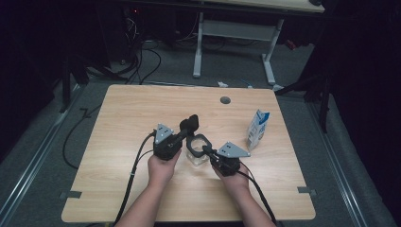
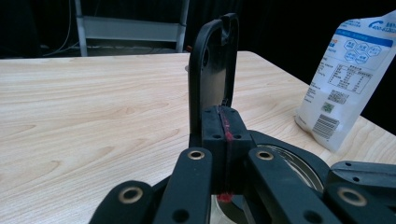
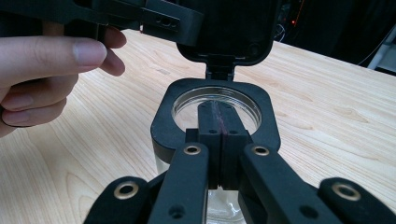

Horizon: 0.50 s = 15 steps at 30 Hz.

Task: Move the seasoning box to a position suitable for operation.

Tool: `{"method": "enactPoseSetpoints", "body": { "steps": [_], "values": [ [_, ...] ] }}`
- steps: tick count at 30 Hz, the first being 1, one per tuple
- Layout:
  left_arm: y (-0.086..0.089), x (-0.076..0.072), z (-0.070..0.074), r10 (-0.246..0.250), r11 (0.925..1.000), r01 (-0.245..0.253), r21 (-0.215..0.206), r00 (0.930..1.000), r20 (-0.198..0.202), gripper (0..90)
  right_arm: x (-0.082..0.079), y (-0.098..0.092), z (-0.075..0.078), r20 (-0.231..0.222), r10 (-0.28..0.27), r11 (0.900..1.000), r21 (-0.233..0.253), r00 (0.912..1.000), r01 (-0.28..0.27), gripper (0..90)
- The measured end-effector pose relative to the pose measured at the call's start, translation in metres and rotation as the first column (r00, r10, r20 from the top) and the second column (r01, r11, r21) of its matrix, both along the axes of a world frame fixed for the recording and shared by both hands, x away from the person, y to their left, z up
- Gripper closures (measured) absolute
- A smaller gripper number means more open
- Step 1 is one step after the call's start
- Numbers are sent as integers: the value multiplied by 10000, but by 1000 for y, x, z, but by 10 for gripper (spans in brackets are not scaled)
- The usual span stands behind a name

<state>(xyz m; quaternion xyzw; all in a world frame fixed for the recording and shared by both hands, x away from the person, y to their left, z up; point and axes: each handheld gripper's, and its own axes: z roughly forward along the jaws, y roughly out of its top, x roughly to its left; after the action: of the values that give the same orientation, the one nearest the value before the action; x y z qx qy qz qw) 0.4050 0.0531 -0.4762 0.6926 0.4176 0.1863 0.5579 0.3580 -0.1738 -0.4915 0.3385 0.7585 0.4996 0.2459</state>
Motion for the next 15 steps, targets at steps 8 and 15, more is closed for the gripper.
{"method": "enactPoseSetpoints", "body": {
  "steps": [8,15],
  "values": [
    [-1,1,0,121,9999,-121,3,9999,-36,900,0,-1,0,6,50,10000,28,10000,-51,900],
    [-1,-2,0,-73,10000,73,8,9999,-71,899,0,-1,0,-10,51,10000,41,10000,-51,900]
  ]
}}
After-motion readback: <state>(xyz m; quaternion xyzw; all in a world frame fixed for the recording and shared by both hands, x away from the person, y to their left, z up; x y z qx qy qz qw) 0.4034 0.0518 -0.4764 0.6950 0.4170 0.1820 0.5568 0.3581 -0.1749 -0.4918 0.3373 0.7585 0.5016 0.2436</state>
